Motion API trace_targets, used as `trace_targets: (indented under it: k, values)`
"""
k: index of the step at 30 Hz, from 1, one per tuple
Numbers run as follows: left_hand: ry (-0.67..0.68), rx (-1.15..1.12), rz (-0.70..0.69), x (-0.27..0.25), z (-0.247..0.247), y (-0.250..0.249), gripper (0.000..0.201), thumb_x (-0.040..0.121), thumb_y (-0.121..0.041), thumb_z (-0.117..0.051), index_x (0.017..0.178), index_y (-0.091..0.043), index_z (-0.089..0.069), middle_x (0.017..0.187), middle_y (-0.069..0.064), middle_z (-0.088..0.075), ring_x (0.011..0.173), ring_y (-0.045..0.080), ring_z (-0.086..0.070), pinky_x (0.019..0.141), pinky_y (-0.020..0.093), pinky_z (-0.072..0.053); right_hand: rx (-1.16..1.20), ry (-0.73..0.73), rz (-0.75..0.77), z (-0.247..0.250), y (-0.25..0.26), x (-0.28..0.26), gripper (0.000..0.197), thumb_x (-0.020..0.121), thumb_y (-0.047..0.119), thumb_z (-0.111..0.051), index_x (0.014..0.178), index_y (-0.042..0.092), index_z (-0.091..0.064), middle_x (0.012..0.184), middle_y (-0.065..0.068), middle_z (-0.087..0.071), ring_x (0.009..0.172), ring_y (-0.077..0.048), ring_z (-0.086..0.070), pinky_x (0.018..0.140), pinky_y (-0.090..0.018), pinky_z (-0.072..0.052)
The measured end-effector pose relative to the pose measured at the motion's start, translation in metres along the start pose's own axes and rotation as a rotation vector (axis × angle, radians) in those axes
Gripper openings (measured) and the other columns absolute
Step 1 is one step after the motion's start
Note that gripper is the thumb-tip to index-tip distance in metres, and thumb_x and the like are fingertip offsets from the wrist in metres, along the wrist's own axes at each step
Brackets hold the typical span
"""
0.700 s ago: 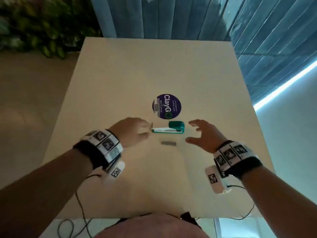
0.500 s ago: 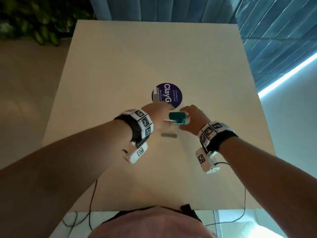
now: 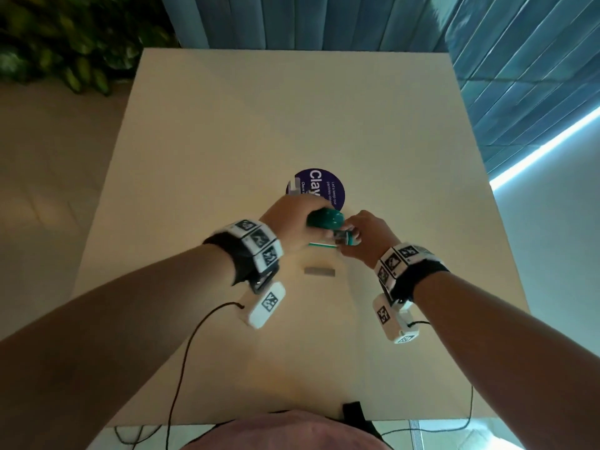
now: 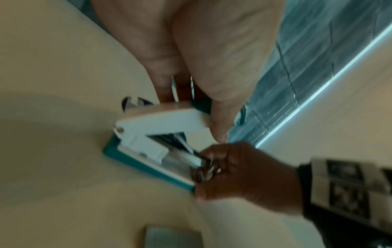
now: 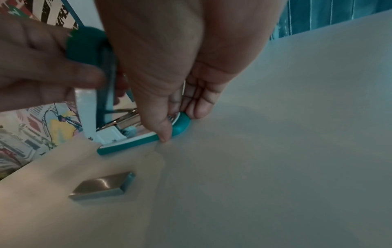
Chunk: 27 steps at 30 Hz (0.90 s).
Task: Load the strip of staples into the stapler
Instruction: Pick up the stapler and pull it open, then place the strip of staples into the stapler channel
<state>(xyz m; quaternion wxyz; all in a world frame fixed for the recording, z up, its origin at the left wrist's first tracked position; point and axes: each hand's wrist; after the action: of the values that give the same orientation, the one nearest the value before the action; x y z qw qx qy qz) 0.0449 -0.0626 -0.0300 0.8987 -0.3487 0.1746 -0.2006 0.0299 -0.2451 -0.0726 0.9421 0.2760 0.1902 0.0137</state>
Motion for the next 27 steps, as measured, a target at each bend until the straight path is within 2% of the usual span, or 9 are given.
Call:
trace_targets:
  k: [5, 6, 9, 12, 16, 20, 22, 24, 27]
  values:
    - [-0.128, -0.089, 0.061, -0.038, 0.049, 0.036, 0.034, 0.068, -0.020, -0.078, 0.099, -0.022, -0.065, 0.094, -0.007, -0.068, 0.085, -0.007, -0.062, 0.084, 0.004, -0.044, 0.066, -0.001, 0.050, -0.001, -0.004, -0.001, 0.031, 0.067, 0.013, -0.076, 0.096, 0.015, -0.066, 0.093, -0.002, -0.053, 0.078, -0.013, -0.052, 0.071, -0.023, -0.043]
    - [-0.142, -0.063, 0.072, -0.045, 0.056, 0.046, 0.032, 0.068, -0.019, -0.078, 0.097, -0.022, -0.065, 0.093, -0.006, -0.069, 0.085, -0.004, -0.063, 0.084, 0.007, -0.047, 0.068, 0.002, 0.051, -0.002, -0.005, -0.001, 0.031, 0.067, 0.014, -0.076, 0.097, 0.016, -0.066, 0.094, -0.003, -0.054, 0.079, -0.013, -0.052, 0.071, -0.023, -0.042]
    - [-0.142, 0.042, 0.150, -0.062, 0.060, 0.081, 0.029, 0.065, -0.017, -0.078, 0.092, -0.022, -0.066, 0.089, 0.000, -0.070, 0.082, 0.014, -0.065, 0.083, 0.036, -0.055, 0.094, -0.003, 0.047, -0.003, -0.006, -0.001, 0.032, 0.068, 0.012, -0.075, 0.098, 0.015, -0.064, 0.098, -0.005, -0.054, 0.081, -0.014, -0.052, 0.075, -0.026, -0.045]
    - [-0.073, 0.109, 0.205, -0.066, 0.045, 0.102, 0.029, 0.066, -0.016, -0.076, 0.092, -0.024, -0.067, 0.089, 0.001, -0.066, 0.083, 0.019, -0.061, 0.081, 0.043, -0.053, 0.093, -0.001, 0.058, -0.004, -0.004, -0.002, 0.033, 0.070, 0.009, -0.073, 0.100, 0.013, -0.062, 0.099, -0.005, -0.052, 0.083, -0.016, -0.053, 0.078, -0.025, -0.044]
    - [-0.162, 0.075, 0.219, -0.065, 0.028, 0.115, 0.029, 0.065, -0.011, -0.074, 0.089, -0.024, -0.066, 0.087, 0.002, -0.062, 0.080, 0.019, -0.056, 0.074, 0.031, -0.044, 0.086, 0.007, 0.072, -0.005, -0.006, -0.004, 0.036, 0.072, 0.009, -0.072, 0.106, 0.011, -0.059, 0.106, -0.009, -0.053, 0.085, -0.014, -0.051, 0.079, -0.023, -0.040]
    - [-0.195, 0.049, 0.232, -0.065, 0.024, 0.119, 0.028, 0.065, -0.010, -0.075, 0.089, -0.022, -0.066, 0.087, 0.001, -0.061, 0.077, 0.018, -0.056, 0.068, 0.015, -0.036, 0.081, -0.006, 0.064, -0.006, -0.003, -0.008, 0.037, 0.074, 0.007, -0.069, 0.109, 0.010, -0.056, 0.111, -0.012, -0.051, 0.091, -0.018, -0.051, 0.089, -0.033, -0.048]
    - [-0.185, 0.051, 0.236, -0.065, 0.025, 0.118, 0.028, 0.064, -0.011, -0.075, 0.088, -0.022, -0.066, 0.087, 0.001, -0.061, 0.077, 0.017, -0.057, 0.068, 0.013, -0.036, 0.021, -0.065, 0.111, -0.007, 0.006, -0.015, 0.042, 0.075, 0.010, -0.068, 0.113, 0.012, -0.050, 0.116, -0.008, -0.047, 0.102, -0.021, -0.047, 0.091, -0.028, -0.043]
    - [-0.172, 0.056, 0.236, -0.064, 0.027, 0.118, 0.028, 0.065, -0.013, -0.076, 0.089, -0.022, -0.067, 0.088, 0.001, -0.060, 0.077, 0.018, -0.057, 0.067, 0.013, -0.036, -0.034, -0.118, 0.227, -0.011, 0.020, -0.028, 0.039, 0.076, 0.018, -0.066, 0.111, 0.016, -0.048, 0.114, -0.003, -0.047, 0.103, -0.018, -0.044, 0.086, -0.025, -0.040]
    - [-0.161, 0.068, 0.247, -0.064, 0.027, 0.117, 0.028, 0.065, -0.016, -0.077, 0.091, -0.022, -0.068, 0.090, 0.002, -0.060, 0.078, 0.017, -0.057, 0.066, 0.012, -0.035, -0.170, -0.002, 0.345, -0.030, 0.035, -0.046, 0.040, 0.079, 0.032, -0.062, 0.114, 0.018, -0.048, 0.117, -0.002, -0.051, 0.107, -0.021, -0.045, 0.092, -0.035, -0.044]
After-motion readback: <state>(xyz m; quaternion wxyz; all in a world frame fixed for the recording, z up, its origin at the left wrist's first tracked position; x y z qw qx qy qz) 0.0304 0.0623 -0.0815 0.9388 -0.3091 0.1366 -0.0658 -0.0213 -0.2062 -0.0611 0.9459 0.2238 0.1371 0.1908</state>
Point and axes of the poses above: each hand's wrist, its own x-axis towards the middle knuckle, its own z-axis out of the back of the hand, y = z × x
